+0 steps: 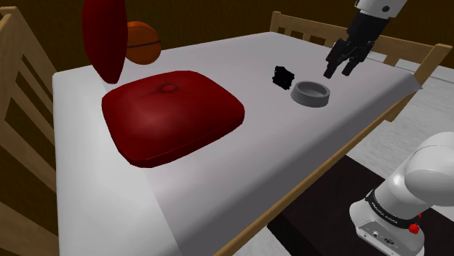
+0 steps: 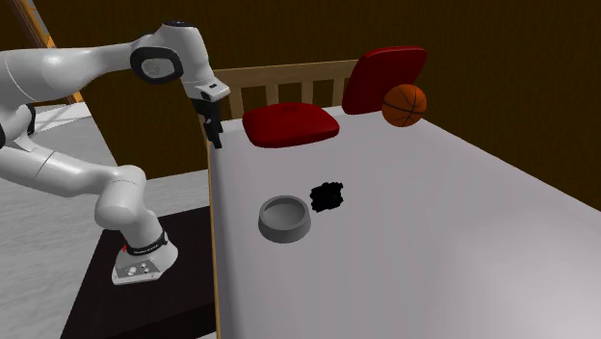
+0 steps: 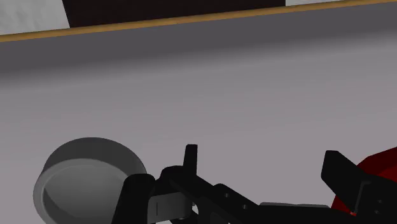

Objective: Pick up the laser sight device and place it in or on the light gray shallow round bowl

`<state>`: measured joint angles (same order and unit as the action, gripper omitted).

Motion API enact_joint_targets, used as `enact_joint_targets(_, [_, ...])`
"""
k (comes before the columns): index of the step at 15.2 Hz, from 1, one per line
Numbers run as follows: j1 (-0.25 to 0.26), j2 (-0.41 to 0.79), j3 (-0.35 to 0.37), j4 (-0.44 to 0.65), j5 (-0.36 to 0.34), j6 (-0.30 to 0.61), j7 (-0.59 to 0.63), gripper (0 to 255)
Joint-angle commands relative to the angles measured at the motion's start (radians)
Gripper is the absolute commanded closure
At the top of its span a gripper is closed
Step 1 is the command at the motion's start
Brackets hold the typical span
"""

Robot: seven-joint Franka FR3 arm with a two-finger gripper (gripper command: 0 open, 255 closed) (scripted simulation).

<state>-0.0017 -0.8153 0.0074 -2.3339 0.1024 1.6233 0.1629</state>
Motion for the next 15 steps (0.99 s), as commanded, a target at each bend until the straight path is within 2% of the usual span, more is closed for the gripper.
enact_joint_targets(1, [0.000,0.000,0.000,0.000,0.000,0.000,0.000,0])
enact_joint_targets(8, [-0.018,0.191,-0.079,0.029,-0.045,0.176,-0.119,0])
enact_joint_targets(15, [-0.025,0.417,-0.153,0.125,-0.053,0.322,-0.234,0])
